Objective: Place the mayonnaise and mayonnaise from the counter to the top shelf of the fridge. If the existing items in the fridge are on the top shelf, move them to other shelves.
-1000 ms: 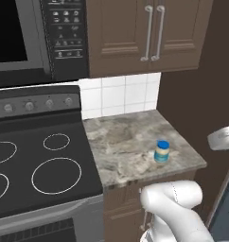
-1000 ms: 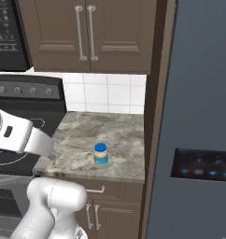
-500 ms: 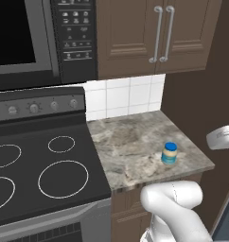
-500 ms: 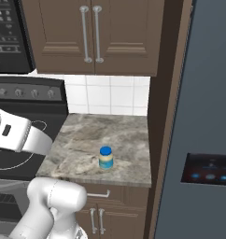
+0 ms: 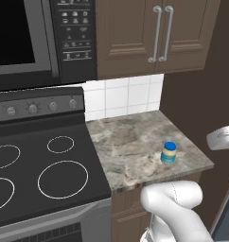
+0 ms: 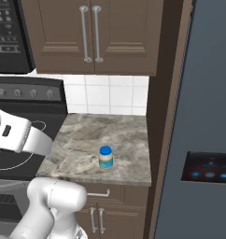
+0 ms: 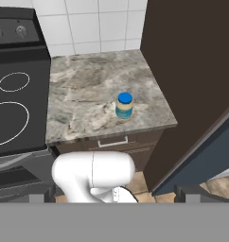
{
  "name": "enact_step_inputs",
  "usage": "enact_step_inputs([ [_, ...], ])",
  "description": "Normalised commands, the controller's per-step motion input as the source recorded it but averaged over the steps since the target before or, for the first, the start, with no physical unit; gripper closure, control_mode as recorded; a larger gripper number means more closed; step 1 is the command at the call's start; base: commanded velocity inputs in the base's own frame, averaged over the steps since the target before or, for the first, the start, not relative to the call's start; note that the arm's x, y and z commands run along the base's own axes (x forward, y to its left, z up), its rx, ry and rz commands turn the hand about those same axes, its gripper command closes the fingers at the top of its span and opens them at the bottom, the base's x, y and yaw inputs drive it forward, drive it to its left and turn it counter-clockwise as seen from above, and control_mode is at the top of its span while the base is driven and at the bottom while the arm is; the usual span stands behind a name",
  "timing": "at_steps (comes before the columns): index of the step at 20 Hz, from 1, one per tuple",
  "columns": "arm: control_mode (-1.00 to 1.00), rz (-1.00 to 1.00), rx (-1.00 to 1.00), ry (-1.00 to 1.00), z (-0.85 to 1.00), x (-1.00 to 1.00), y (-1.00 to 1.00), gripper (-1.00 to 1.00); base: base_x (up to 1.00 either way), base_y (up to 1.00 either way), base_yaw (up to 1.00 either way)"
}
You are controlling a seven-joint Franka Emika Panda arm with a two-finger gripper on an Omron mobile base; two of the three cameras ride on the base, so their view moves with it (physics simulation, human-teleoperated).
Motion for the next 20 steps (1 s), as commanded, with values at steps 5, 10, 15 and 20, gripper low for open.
enact_step_inputs([
  [5, 1.00, 0.00, 0.00, 0.00, 0.00, 0.00, 0.00, -1.00, 0.95, 0.40, -0.08],
  [10, 1.00, 0.00, 0.00, 0.00, 0.00, 0.00, 0.00, -1.00, 0.69, 0.09, 0.03],
  [15, 1.00, 0.00, 0.00, 0.00, 0.00, 0.00, 0.00, -1.00, 0.03, 0.00, 0.25],
  [20, 1.00, 0.00, 0.00, 0.00, 0.00, 0.00, 0.00, -1.00, 0.57, 0.00, 0.13],
])
